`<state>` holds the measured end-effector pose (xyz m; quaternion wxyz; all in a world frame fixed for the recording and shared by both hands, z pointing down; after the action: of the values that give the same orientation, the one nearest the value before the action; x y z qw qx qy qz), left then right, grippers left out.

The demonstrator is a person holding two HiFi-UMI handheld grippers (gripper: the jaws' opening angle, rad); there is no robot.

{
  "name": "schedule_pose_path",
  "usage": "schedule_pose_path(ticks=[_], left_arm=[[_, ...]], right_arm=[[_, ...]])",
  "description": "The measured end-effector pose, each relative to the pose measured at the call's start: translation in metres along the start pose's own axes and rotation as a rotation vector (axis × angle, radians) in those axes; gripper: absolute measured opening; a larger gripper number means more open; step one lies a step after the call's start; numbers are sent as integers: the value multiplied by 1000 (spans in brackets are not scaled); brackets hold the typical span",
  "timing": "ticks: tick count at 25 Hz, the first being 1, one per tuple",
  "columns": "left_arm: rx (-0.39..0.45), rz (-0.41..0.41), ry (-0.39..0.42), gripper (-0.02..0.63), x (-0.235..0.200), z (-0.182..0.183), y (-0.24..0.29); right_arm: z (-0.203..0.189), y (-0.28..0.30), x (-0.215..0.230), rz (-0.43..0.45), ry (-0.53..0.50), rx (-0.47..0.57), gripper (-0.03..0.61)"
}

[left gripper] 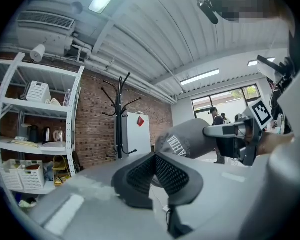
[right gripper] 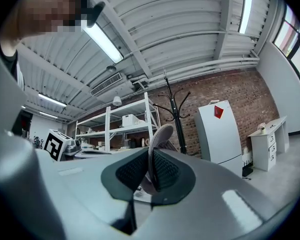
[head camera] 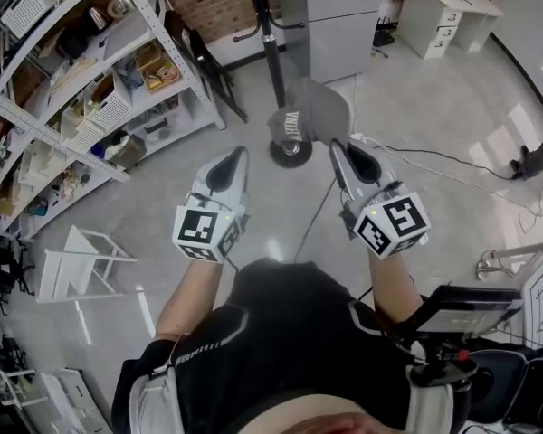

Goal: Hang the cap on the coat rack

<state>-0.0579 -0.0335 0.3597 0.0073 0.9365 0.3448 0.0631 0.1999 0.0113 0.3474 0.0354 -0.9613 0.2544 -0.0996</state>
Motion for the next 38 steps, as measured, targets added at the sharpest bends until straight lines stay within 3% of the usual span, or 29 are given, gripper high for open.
schedule_pose_path(ticks=[17,38], left_arm=[[4,-73,-16,3,-86,-6,48],[49,-149,-34,3,-203,-16,90]], right_arm=[[7,91,-1,-22,-19,-2,26],[52,215,-4,89,-33,139,25]])
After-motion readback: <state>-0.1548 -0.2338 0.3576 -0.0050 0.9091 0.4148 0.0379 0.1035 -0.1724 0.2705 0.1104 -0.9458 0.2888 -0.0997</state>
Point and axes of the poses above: the fingertips, and each gripper's own axes: y forward along the fingers, x to its right, z out of its top, the point moved 9 cm from there along -y, backward along the fingers, and after that the axes turned 2 degrees about y, right-handed, at the moved point
